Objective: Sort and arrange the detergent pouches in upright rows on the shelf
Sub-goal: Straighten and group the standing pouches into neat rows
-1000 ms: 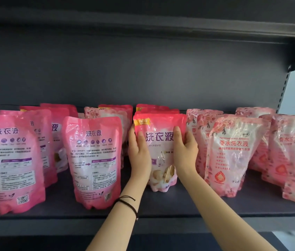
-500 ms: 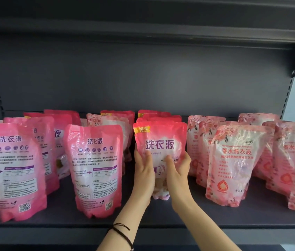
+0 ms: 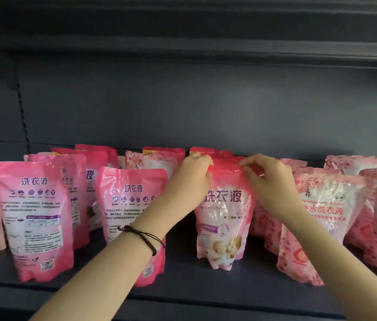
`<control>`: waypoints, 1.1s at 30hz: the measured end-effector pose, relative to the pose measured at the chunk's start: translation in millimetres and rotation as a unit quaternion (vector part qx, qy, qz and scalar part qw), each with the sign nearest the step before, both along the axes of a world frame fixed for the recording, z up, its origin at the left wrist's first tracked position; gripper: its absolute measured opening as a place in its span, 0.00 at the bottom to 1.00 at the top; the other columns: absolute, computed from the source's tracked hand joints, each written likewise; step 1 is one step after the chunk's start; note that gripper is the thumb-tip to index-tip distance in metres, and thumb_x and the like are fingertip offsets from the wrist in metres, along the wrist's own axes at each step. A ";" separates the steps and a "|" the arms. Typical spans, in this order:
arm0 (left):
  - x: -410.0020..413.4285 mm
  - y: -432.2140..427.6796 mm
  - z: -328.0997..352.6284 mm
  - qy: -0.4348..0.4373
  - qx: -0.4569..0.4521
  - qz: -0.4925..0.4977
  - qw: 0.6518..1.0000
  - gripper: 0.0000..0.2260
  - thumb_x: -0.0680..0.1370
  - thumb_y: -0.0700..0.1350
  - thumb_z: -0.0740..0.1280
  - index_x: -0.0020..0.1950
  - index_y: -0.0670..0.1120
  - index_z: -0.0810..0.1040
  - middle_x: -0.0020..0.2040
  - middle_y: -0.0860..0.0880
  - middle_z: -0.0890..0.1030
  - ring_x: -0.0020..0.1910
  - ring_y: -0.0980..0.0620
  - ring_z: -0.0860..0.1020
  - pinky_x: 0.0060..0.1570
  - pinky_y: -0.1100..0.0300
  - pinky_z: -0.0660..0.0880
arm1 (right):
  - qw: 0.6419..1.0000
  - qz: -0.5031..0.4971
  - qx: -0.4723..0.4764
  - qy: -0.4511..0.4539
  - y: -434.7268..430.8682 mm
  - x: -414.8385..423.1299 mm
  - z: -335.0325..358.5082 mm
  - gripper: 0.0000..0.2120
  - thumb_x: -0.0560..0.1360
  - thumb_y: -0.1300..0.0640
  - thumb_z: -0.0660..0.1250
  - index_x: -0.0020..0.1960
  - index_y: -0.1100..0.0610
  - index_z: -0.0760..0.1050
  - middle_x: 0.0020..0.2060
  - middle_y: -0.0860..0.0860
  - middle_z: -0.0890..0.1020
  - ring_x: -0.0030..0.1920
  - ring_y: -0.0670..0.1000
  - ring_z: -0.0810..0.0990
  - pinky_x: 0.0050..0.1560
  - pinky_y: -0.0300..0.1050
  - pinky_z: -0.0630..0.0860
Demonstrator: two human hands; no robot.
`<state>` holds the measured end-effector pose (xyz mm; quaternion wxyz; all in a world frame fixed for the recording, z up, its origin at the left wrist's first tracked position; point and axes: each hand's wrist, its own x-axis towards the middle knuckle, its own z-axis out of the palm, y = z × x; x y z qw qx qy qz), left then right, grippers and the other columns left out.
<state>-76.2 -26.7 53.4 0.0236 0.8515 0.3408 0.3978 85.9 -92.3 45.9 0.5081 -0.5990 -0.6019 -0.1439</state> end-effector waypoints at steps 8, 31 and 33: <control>-41.0 -7.3 68.3 0.140 0.025 -0.019 0.990 0.11 0.76 0.43 0.65 0.55 0.54 0.80 0.48 0.56 0.82 0.50 0.53 0.79 0.52 0.51 0.77 | 0.992 -0.044 -0.073 -0.091 -8.0 -9.2 24.0 0.09 0.72 0.66 0.66 0.46 0.55 0.83 0.39 0.49 0.84 0.37 0.47 0.79 0.45 0.49 0.78; -127.5 152.8 87.0 0.386 -0.035 -0.088 0.918 0.08 0.73 0.49 0.73 0.49 0.49 0.81 0.44 0.52 0.83 0.45 0.50 0.79 0.47 0.56 0.76 | 0.834 -0.100 -0.441 -0.316 115.6 -123.9 80.7 0.17 0.73 0.49 0.69 0.60 0.49 0.77 0.53 0.46 0.81 0.55 0.51 0.78 0.54 0.49 0.77; -123.9 156.3 85.1 0.390 -0.017 -0.085 0.917 0.06 0.73 0.50 0.73 0.40 0.50 0.80 0.39 0.50 0.82 0.43 0.49 0.79 0.44 0.54 0.75 | 0.839 -0.114 -0.428 -0.317 118.7 -122.6 79.1 0.12 0.74 0.51 0.67 0.57 0.50 0.79 0.46 0.46 0.80 0.52 0.52 0.78 0.48 0.46 0.75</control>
